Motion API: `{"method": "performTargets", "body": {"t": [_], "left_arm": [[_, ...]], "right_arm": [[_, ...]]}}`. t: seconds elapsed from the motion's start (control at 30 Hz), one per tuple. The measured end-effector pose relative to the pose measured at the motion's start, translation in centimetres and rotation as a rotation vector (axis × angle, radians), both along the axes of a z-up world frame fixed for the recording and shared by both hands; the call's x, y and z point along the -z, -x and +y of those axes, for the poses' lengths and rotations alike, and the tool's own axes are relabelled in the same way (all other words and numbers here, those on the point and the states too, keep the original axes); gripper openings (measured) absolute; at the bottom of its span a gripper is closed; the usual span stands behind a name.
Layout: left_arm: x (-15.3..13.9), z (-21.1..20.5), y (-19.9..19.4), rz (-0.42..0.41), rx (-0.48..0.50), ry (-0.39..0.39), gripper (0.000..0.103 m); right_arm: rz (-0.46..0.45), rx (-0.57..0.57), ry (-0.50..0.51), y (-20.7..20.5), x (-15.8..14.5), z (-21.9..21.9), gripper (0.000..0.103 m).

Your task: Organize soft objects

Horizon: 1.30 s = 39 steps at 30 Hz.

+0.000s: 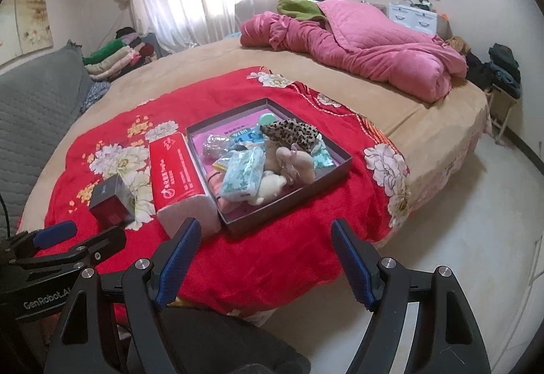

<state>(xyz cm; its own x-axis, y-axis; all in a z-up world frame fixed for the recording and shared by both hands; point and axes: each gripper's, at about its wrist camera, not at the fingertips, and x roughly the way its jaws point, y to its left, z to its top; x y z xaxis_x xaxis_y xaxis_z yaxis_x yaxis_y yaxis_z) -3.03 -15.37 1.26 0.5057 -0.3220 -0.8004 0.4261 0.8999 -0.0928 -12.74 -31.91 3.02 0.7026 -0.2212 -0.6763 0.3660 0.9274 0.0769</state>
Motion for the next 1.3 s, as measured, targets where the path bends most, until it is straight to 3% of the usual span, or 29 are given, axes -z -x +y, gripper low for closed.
{"method": "performTargets", "body": {"t": [1.3], "left_arm": [[0.2,2.4,0.5,-0.002,-0.057,0.006,0.089]], "right_arm": [[0.020,-0.009,0.010,0.8,0.7,1.4,0.080]]}}
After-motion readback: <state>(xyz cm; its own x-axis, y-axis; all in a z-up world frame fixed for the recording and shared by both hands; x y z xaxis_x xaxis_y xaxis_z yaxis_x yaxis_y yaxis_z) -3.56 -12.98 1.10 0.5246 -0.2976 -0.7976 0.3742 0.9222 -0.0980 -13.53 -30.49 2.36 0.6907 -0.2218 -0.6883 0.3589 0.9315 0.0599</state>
